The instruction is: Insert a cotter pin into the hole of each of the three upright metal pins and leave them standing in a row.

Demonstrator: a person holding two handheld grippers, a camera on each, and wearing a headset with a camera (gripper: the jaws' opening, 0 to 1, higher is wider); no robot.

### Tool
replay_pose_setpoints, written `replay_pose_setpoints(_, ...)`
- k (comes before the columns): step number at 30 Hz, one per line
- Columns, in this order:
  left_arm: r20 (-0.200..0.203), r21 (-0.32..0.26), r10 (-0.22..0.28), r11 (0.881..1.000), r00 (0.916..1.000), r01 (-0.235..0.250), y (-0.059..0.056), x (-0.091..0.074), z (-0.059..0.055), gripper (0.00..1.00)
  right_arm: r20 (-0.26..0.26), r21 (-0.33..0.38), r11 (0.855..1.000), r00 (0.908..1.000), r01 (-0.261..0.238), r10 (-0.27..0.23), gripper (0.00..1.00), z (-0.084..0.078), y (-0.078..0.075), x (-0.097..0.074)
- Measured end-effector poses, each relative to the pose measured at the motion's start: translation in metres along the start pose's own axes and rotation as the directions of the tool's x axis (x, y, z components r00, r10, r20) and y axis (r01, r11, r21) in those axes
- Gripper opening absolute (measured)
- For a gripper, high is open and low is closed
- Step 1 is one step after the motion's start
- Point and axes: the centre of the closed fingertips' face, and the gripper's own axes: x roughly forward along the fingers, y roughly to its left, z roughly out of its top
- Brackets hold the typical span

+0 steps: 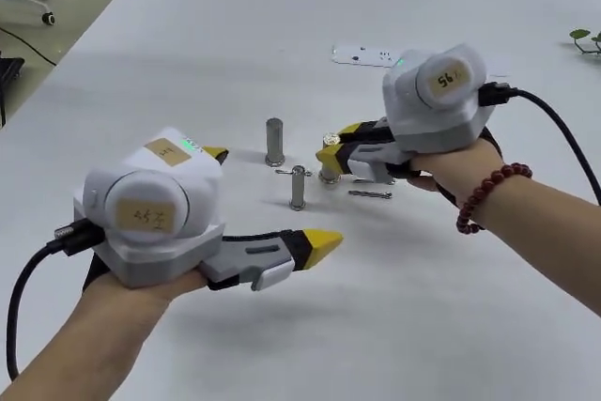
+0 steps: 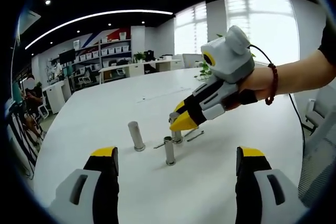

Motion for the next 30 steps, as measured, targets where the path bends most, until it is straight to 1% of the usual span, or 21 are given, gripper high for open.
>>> replay_pose_setpoints(3, -0.006, 0.007, -0.003, 1.000, 1.0000, 0.003, 0.000, 0.000, -0.001, 0.92, -0.001, -0.003, 1.000, 1.0000, -0.004, 0.004, 0.08, -0.003, 0.008, -0.007)
replay_pose_setpoints(4, -0.007, 0.007, -0.004, 1.000, 1.0000, 0.004, -0.001, 0.000, -0.001, 0.92, -0.002, -0.005, 1.000, 1.0000, -0.006, 0.006, 0.08, -0.005, 0.008, -0.009)
replay_pose_setpoints(7, -0.003, 0.010, -0.009, 1.000, 1.0000, 0.009, -0.001, 0.000, 0.001, 0.92, -0.003, -0.004, 1.000, 1.0000, -0.009, 0.009, 0.08, -0.008, 0.012, -0.015)
replay_pose_setpoints(11, 0.000, 0.015, -0.015, 1.000, 0.9999, 0.015, -0.003, -0.001, 0.002, 0.91, -0.012, -0.015, 1.000, 0.9998, -0.015, 0.015, 0.08, -0.014, 0.022, -0.024)
replay_pose_setpoints(15, 0.004, 0.016, -0.017, 1.000, 0.9998, 0.017, -0.004, -0.001, 0.003, 0.91, -0.021, -0.037, 0.999, 0.9995, -0.024, 0.023, 0.08, -0.019, 0.027, -0.026)
replay_pose_setpoints(18, 0.007, 0.020, -0.021, 1.000, 0.9998, 0.021, -0.006, -0.001, 0.004, 0.91, -0.026, -0.030, 0.999, 0.9991, -0.034, 0.033, 0.08, -0.023, 0.035, -0.029)
replay_pose_setpoints(22, 0.009, 0.022, -0.022, 1.000, 0.9997, 0.022, -0.006, -0.002, 0.005, 0.91, -0.024, -0.022, 0.999, 0.9990, -0.038, 0.038, 0.08, -0.025, 0.042, -0.030)
replay_pose_setpoints(24, 0.017, 0.016, -0.024, 1.000, 0.9996, 0.023, -0.006, -0.002, 0.006, 0.90, -0.027, -0.026, 0.999, 0.9989, -0.039, 0.039, 0.08, -0.026, 0.044, -0.030)
replay_pose_setpoints(27, 0.016, 0.021, -0.024, 1.000, 0.9996, 0.023, -0.006, -0.002, 0.006, 0.90, -0.033, -0.021, 0.998, 0.9981, -0.052, 0.052, 0.08, -0.028, 0.048, -0.030)
replay_pose_setpoints(30, 0.018, 0.022, -0.026, 0.999, 0.9995, 0.025, -0.007, -0.002, 0.007, 0.90, -0.041, -0.024, 0.998, 0.9976, -0.057, 0.056, 0.08, -0.031, 0.048, -0.030)
